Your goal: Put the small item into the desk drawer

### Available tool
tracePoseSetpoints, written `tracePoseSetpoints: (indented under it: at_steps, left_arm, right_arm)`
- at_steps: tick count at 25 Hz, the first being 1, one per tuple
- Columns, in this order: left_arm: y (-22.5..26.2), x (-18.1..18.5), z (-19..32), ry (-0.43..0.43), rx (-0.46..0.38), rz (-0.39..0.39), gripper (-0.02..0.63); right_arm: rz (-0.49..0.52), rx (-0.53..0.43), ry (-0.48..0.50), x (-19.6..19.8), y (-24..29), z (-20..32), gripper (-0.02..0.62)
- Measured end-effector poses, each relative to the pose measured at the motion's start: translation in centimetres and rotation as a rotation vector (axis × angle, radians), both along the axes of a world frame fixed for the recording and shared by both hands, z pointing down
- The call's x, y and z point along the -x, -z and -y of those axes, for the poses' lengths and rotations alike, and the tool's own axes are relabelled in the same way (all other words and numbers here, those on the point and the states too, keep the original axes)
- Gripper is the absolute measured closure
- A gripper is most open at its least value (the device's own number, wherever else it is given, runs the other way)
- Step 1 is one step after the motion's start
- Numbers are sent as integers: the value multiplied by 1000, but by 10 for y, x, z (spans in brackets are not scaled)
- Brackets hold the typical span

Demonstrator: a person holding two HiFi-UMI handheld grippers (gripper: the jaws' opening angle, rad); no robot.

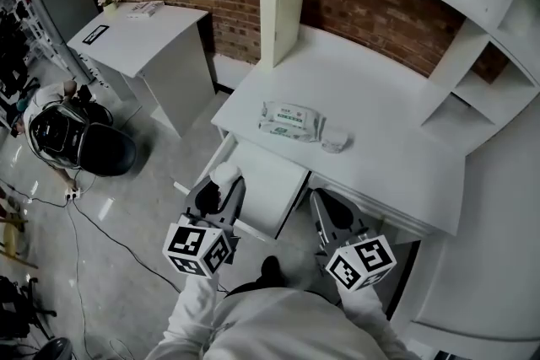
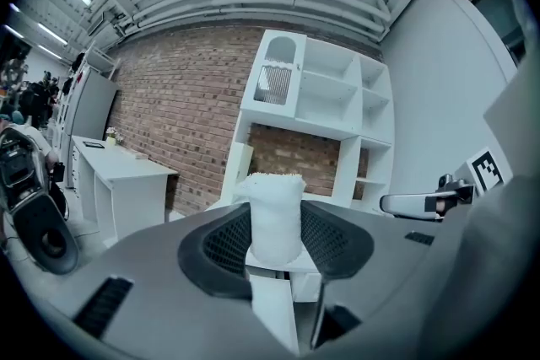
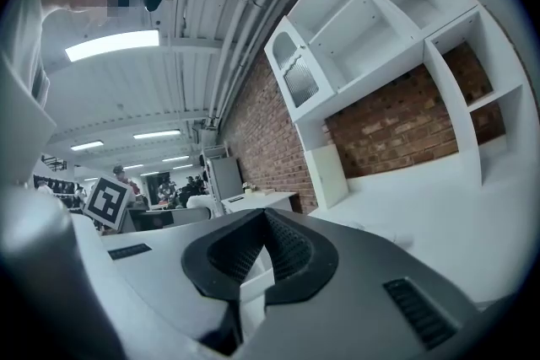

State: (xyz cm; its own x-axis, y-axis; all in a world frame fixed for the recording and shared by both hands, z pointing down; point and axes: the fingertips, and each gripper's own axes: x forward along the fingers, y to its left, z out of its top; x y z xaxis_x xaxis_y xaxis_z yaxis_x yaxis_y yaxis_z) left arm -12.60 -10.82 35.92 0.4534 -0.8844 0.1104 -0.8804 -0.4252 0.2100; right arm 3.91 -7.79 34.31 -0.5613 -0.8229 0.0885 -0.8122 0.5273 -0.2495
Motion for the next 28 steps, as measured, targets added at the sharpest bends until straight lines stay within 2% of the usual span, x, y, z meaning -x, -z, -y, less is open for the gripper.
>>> tracePoseSetpoints:
  at_steps: [13,28]
  left_arm:
    - [-16,6,29,-43,20,4,423]
    - [-21,4,62,-33,27,18,423]
  right_arm:
    - [-26,0,-32,9,-2,25,568]
    - [-27,-14,-37,2,2,59,568]
